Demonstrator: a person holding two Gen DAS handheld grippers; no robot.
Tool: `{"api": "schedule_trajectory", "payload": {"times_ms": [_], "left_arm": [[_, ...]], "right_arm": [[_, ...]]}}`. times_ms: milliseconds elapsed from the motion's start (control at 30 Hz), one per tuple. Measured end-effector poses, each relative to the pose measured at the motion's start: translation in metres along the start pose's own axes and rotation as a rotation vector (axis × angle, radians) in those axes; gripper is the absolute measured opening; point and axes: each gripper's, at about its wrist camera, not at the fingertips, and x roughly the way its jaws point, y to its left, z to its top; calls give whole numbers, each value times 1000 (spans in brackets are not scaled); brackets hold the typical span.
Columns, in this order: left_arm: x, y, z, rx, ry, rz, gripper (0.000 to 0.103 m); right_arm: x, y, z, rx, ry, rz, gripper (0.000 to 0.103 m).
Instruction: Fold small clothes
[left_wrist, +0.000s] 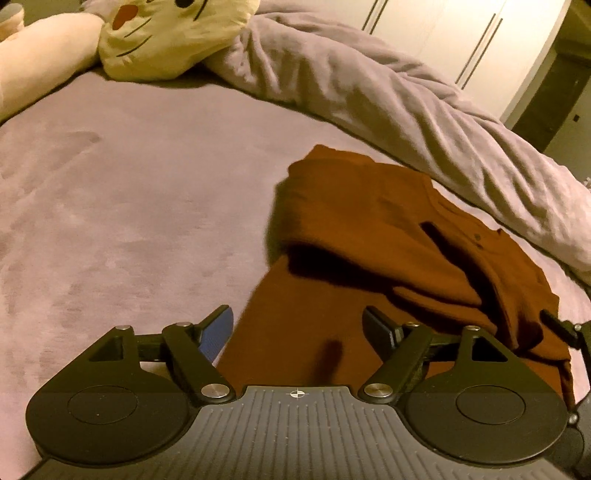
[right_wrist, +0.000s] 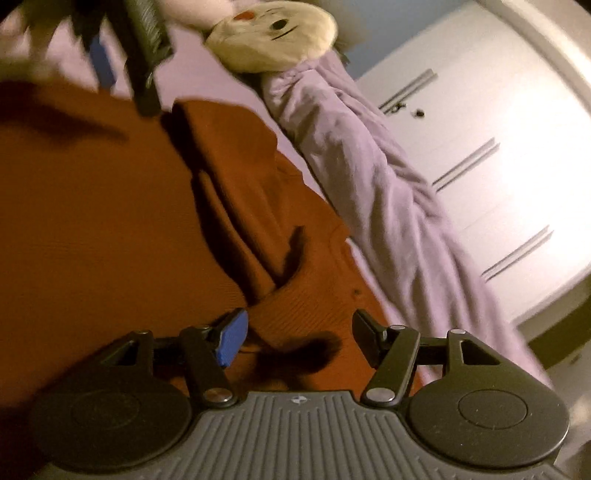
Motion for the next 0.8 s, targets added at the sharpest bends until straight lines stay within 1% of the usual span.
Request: {"api": "schedule_trajectory", "payload": {"times_ms": [67,133,167,200,233,267,367,400,433,467,533,567,633,800], "left_arm": [[2,-3,0,5,3,2,83],[1,-5,0,8,4,1,84],[0,-5,-1,9,2,0,84],[-1,-5,0,9,1,1,85],[-2,-5,0,11,0,1,85],[-2,-5,1,13,-2,2,85],[-3,-4,3,19,-11,11,86],[-3,-4,5,20,-13,12,86],[-2,-5,6,23,-14,12,86],[-2,-6,8,27,-16,12,86],[-1,-10,12,41,-24,13,86],[0,-12,13,48,-28,13,86],[3,-17,16,68,-39,12,86],[18,-28,20,104,-20,10,86]], "right_arm": [[-3,3,1,11,-13,15,63],[1,10,-4,-22,-7,-13,61],[7,9,-5,-26,0,-24,55],[12,5,-6,1,11,-17,48],[18,-1,-5,35,24,-2,24],[23,-10,-5,99,50,34,8],[23,-41,-8,323,53,115,8],[22,-55,-11,431,50,152,7],[20,-68,-17,538,46,183,4],[20,-88,-25,699,40,236,4],[20,-119,-47,954,4,325,4],[20,-132,-57,1046,-2,326,4],[19,-148,-73,1126,-2,288,4],[30,-193,-129,1418,33,143,4]]}}
